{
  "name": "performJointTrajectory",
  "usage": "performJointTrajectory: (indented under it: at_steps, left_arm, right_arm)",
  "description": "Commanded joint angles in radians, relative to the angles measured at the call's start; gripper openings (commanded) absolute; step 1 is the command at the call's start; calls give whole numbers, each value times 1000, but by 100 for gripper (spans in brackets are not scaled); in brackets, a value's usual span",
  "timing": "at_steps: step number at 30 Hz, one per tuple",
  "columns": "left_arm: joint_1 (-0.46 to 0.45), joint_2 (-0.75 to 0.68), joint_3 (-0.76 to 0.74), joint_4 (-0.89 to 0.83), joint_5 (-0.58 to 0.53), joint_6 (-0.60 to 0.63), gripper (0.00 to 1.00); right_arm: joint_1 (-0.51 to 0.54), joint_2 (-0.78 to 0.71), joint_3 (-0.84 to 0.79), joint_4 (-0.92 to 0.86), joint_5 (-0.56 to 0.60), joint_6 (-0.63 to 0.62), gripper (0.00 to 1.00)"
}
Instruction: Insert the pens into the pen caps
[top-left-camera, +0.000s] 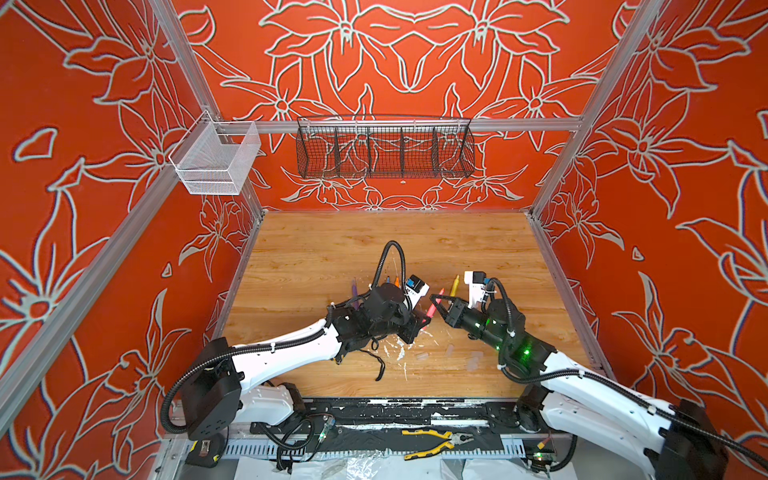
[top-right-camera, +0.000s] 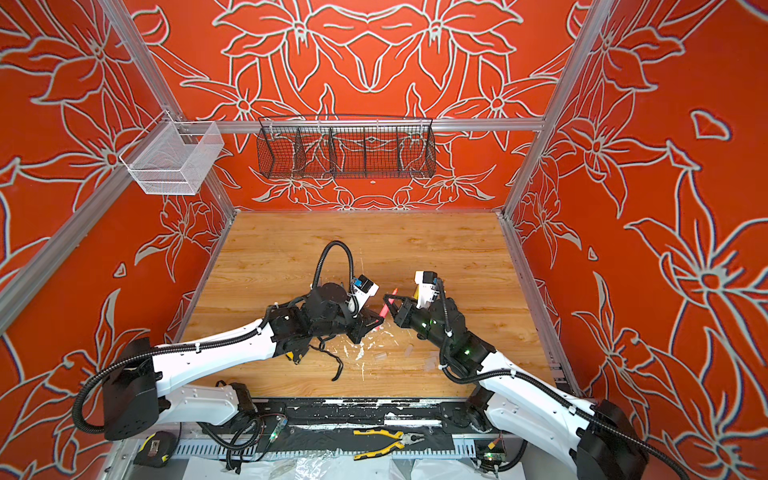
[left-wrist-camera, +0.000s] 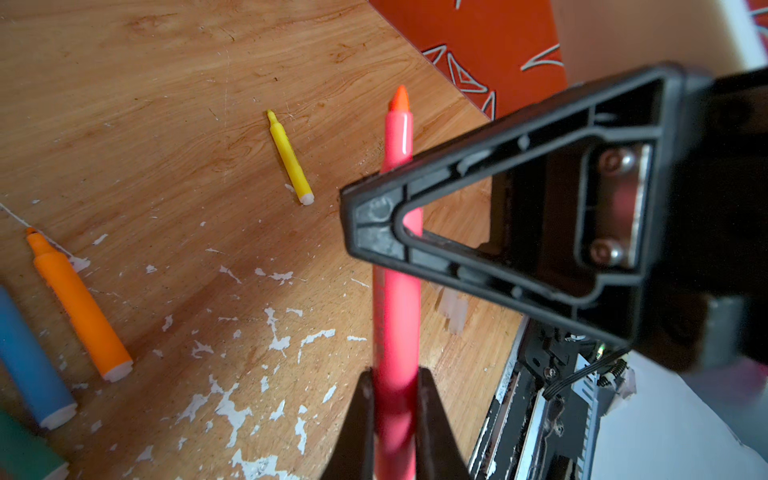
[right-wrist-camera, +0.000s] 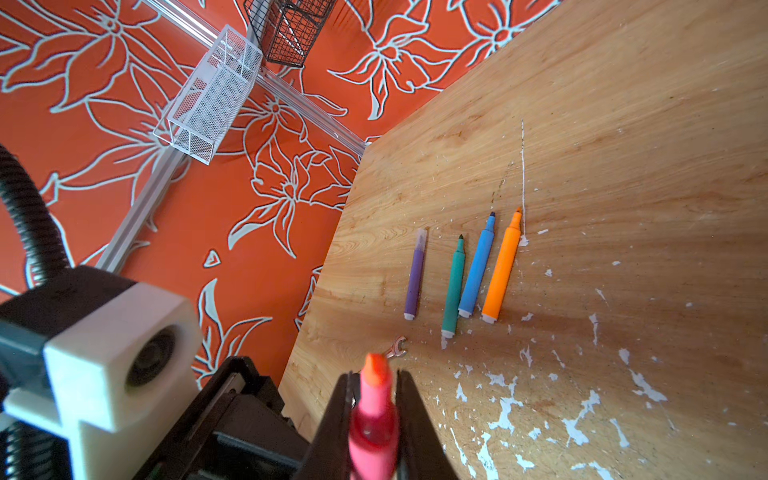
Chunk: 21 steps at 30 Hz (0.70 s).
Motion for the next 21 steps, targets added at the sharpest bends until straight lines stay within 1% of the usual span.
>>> performJointTrajectory:
  at_steps: [1, 4, 7, 9, 14, 17, 18, 19, 21]
  left_arm:
    - [-7, -2, -7, 37, 1, 16, 19]
    - [-6, 10, -8, 51, -19, 13, 30]
    - [-7, 20, -3, 71, -24, 15, 37]
    - [-7, 29, 3, 81, -24, 16, 38]
    - [-7, 56, 23, 94, -25, 20, 38]
    - [-7, 69, 28, 103, -21, 20, 32]
    - [-7, 72, 29, 104, -21, 20, 27]
    - [-7, 72, 29, 106, -24, 20, 19]
    - [-7, 71, 30, 105, -31, 15, 5]
  right_arm:
    - [16, 0, 28, 15, 29, 10, 4]
    - [29, -4, 20, 24, 45, 20, 3]
    - [49, -3, 14, 35, 62, 26, 2]
    - [60, -2, 14, 35, 74, 28, 1]
    - [80, -5, 16, 38, 89, 31, 1]
    - [89, -7, 17, 40, 97, 29, 1]
    - [92, -8, 19, 40, 100, 28, 1]
    - [94, -6, 18, 40, 103, 28, 1]
    - [97, -4, 18, 35, 109, 26, 1]
